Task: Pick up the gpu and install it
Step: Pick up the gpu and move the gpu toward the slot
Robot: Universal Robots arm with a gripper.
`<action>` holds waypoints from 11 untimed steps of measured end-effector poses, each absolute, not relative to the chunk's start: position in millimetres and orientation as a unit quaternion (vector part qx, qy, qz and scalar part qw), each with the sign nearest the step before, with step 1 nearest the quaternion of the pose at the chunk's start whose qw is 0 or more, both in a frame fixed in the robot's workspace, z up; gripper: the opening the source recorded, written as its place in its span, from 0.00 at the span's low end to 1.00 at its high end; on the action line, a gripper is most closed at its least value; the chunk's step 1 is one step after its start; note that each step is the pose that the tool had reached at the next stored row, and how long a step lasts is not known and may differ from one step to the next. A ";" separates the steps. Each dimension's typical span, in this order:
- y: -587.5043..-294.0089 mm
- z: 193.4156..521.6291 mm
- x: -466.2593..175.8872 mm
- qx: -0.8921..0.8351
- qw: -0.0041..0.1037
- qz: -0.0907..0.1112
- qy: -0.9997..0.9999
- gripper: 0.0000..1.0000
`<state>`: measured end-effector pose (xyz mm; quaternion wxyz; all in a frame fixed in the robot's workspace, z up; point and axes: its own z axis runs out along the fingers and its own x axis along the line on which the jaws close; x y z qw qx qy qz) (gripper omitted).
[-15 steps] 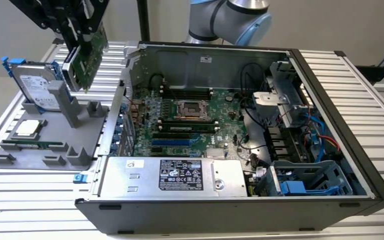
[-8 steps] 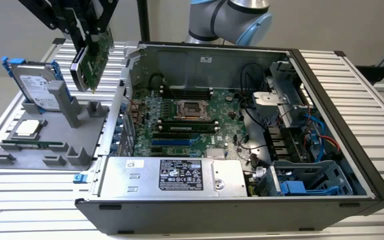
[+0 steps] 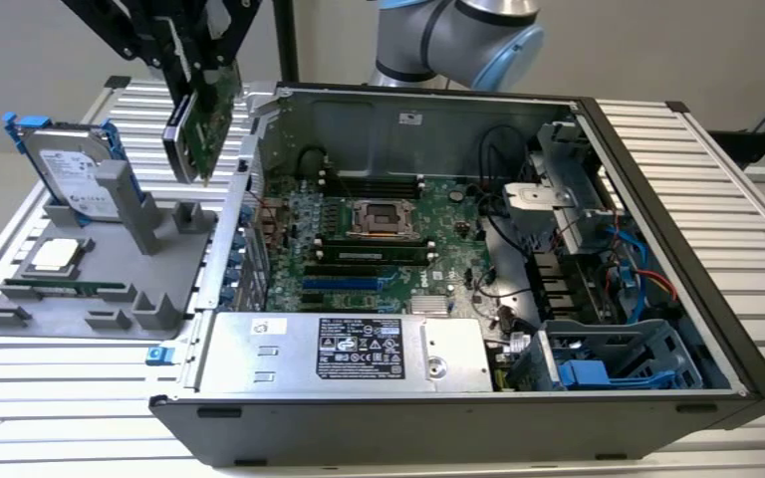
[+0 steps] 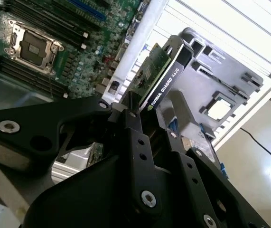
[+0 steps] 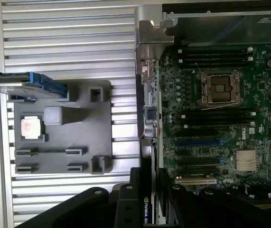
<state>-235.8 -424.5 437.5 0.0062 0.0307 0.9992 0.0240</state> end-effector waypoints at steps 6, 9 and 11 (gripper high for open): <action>-424.5 437.6 -224.5 0.031 0.006 0.024 0.999 0.00; -424.5 437.6 -218.8 0.031 0.006 0.024 0.999 0.00; -424.5 437.5 -214.9 0.031 0.006 0.024 0.999 0.00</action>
